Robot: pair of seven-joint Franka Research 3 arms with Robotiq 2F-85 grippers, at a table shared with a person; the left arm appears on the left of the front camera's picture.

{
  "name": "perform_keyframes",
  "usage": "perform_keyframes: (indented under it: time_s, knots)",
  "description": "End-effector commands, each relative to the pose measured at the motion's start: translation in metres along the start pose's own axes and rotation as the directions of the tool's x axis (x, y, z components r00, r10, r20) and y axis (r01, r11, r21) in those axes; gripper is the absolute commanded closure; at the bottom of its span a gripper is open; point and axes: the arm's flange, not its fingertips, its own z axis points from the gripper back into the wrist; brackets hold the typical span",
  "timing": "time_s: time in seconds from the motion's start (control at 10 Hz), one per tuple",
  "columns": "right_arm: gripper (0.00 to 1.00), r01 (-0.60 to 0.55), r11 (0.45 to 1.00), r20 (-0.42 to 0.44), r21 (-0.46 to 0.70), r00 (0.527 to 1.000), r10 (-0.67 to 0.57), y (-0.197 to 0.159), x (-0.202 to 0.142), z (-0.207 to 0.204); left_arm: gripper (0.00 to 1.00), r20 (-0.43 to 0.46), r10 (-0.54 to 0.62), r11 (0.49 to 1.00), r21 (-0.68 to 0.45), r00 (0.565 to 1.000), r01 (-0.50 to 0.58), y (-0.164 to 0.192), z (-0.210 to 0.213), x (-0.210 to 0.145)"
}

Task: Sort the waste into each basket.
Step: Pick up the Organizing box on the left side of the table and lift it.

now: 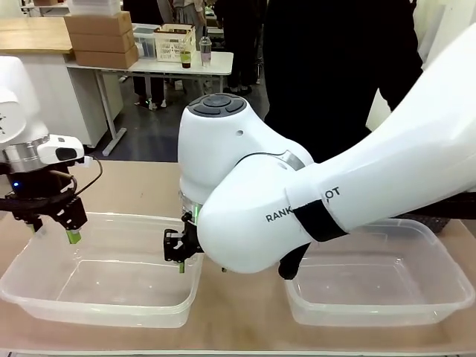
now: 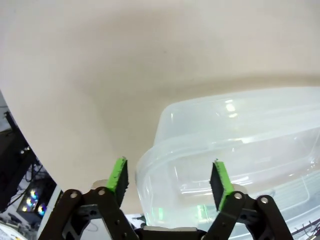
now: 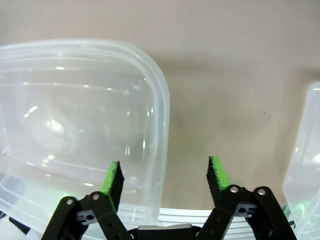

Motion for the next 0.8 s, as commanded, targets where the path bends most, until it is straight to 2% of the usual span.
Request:
perform_keyframes:
  time_s: [0.0,0.1,0.2,0.3,0.4,0.5,0.7]
  knots:
    - [1.0,0.012,1.0,0.032,0.018,0.999,-0.012,-0.001,-0.002,-0.001,0.94,0.047,0.035,0.999,0.02,0.998,-0.036,-0.01,-0.046,-0.064]
    - [0.63,0.019,1.0,0.026,0.018,0.999,-0.019,-0.002,-0.002,-0.001,1.0,0.047,0.039,0.999,0.024,0.998,-0.04,-0.011,-0.046,-0.064]
    - [1.0,0.024,1.0,0.029,0.012,0.999,-0.024,-0.003,-0.002,-0.001,1.0,0.048,0.042,0.999,0.028,0.998,-0.044,-0.01,-0.047,-0.064]
    - [1.0,0.024,1.0,0.028,0.015,0.999,-0.024,-0.003,-0.002,-0.001,1.0,0.059,0.045,0.998,0.032,0.997,-0.047,-0.01,-0.046,-0.065]
    - [1.0,0.027,1.0,0.029,0.013,0.999,-0.027,-0.003,-0.002,-0.001,0.94,0.06,0.043,0.998,0.036,0.997,-0.045,-0.01,-0.047,-0.065]
    - [1.0,0.033,0.999,0.03,0.008,0.999,-0.034,-0.005,-0.002,0.0,1.0,0.055,0.041,0.998,0.039,0.998,-0.044,-0.01,-0.047,-0.065]
    - [1.0,0.057,0.998,0.029,-0.002,0.998,-0.057,-0.013,-0.002,0.002,1.0,0.061,0.053,0.998,0.039,0.997,-0.055,-0.008,-0.045,-0.065]
